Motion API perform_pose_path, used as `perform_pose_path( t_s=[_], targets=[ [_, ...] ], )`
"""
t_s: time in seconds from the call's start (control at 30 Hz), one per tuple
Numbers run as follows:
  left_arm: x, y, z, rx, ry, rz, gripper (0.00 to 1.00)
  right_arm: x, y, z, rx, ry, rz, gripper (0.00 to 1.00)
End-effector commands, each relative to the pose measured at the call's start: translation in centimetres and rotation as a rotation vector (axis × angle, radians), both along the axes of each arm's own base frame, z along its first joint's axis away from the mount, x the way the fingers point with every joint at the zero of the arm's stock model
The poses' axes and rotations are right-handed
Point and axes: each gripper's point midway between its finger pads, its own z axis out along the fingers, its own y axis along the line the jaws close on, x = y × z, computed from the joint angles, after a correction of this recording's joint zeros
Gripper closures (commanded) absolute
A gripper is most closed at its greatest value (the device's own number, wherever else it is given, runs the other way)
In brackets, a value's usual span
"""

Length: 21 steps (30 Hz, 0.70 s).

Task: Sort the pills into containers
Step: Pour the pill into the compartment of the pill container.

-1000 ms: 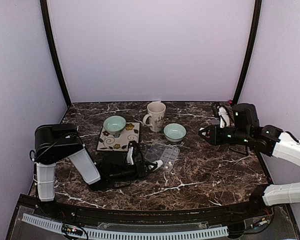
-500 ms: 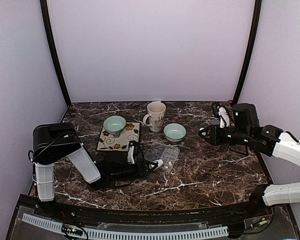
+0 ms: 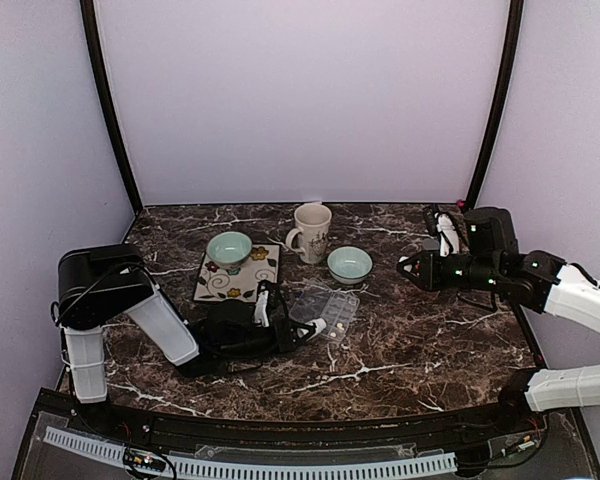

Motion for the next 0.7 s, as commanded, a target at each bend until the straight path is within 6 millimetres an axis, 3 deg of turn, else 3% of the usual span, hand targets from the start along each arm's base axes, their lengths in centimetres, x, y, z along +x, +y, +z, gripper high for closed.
perform_pose_path(
  t_s=[0.0, 0.67],
  targets=[
    [-0.15, -0.25, 1.61, -0.01, -0.028, -0.002, 1.0, 0.13, 0.04, 0.16, 0.023, -0.007, -0.005, 0.98],
    [-0.38, -0.17, 1.63, 0.018, -0.022, 0.0, 1.0, 0.13, 0.11, -0.06, 0.023, 0.0, -0.003, 0.98]
  ],
)
